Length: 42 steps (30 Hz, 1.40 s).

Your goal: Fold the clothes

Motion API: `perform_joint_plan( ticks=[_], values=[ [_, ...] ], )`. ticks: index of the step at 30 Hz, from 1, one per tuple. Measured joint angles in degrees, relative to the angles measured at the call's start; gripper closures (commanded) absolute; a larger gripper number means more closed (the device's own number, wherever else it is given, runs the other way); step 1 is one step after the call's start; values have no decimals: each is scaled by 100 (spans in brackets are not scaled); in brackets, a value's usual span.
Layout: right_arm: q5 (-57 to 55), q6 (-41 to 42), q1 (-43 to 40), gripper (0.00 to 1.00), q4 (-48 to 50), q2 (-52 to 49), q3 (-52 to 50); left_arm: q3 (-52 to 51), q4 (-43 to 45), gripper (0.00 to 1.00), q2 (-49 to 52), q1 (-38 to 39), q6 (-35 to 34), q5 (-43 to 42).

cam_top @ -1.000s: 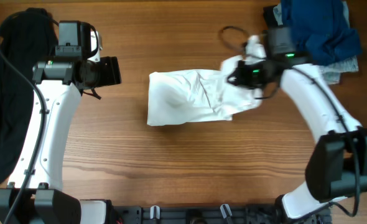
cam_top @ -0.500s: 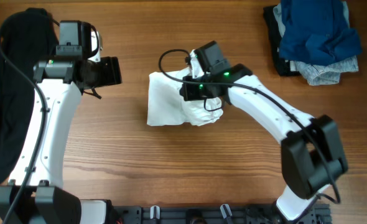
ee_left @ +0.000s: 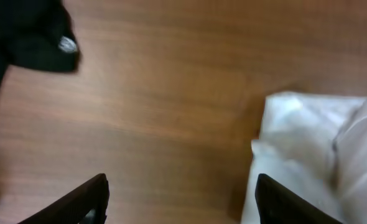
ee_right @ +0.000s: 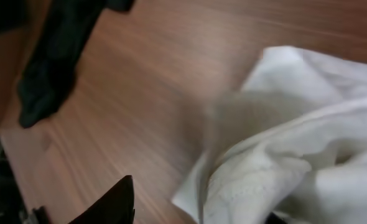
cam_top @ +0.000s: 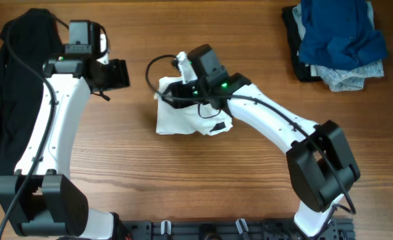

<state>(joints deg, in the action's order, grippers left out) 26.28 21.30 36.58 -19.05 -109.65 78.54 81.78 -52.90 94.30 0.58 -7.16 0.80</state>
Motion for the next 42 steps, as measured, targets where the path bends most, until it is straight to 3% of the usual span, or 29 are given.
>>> perform_joint_plan(
  ticks=[12,18,26,37,42],
  values=[
    [201,-133,280,44,-400,50,52,0,295,20,0,-953,-2,72],
    [83,-518,157,41,-1574,459,667,0,470,20,68,-1255,-2,24],
    [-1003,-654,81,40,-3233,645,863,-2,546,19,85,-1307,-2,-68],
    [-1338,-951,72,41,-2793,321,205,-2,595,18,85,-1307,-2,-70],
    [-1530,-1036,74,44,-2015,-15,188,-2,603,18,85,-1307,-2,-70]
  ],
)
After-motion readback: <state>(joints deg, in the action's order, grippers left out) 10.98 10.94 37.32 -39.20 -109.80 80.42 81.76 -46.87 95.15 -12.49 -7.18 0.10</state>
